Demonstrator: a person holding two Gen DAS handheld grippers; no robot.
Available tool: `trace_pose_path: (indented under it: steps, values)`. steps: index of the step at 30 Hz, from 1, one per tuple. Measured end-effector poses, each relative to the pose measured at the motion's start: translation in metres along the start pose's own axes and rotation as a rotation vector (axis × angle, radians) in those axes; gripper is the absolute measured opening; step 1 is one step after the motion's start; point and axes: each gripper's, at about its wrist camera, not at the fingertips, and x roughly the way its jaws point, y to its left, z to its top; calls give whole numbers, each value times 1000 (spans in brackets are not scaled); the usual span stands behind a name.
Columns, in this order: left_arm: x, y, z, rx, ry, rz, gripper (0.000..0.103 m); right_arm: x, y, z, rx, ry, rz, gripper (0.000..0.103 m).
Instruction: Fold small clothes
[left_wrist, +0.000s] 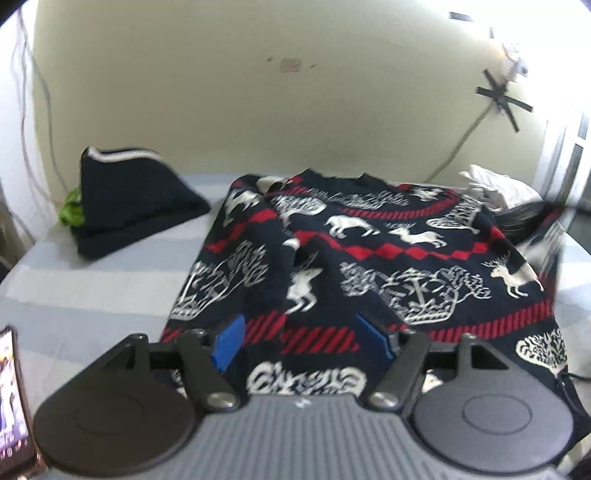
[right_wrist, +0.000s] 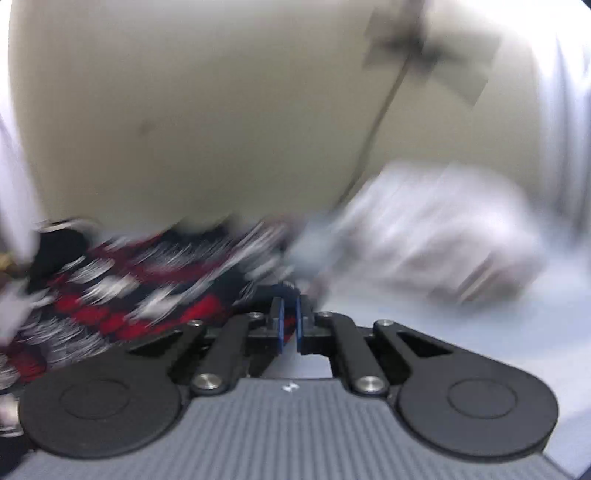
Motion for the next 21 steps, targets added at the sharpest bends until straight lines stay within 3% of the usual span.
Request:
trace_pose_path:
  steps: [1, 2, 4, 6, 7, 8, 10, 12, 14, 16, 19, 21]
  values:
    - [1, 2, -1, -8, 5, 3, 67, 1, -2, 10, -119, -55, -142, 9]
    - [3, 4, -3, -18, 12, 4, 67, 2, -10, 17, -183, -58, -216, 10]
    - [6, 7, -5, -34, 24, 10, 67, 13, -22, 29, -171, 19, -241, 12]
    - [6, 10, -10, -45, 31, 13, 67, 2, -23, 32, -140, -10, -226, 19]
    - [4, 10, -12, -50, 36, 15, 67, -6, -20, 30, -120, -9, -180, 25]
    - [2, 12, -13, -51, 45, 13, 67, -16, -16, 28, -79, -2, -111, 25]
    - [-3, 13, -17, -41, 60, 10, 67, -34, -7, 18, 40, 31, 89, 26]
    - [-8, 14, -21, -25, 71, 7, 67, -45, 10, 0, 129, 108, 294, 31]
    - [-14, 13, -27, -13, 87, -5, 67, -50, 37, -23, 165, 193, 438, 38]
    - [-18, 12, -33, -7, 103, -21, 67, -56, 56, -42, 209, 279, 534, 44]
    - [-22, 7, -43, 14, 117, -16, 70, -62, 73, -66, 259, 375, 613, 47]
    - [-22, 6, -48, 16, 122, -1, 83, -65, 92, -75, 226, 401, 628, 48]
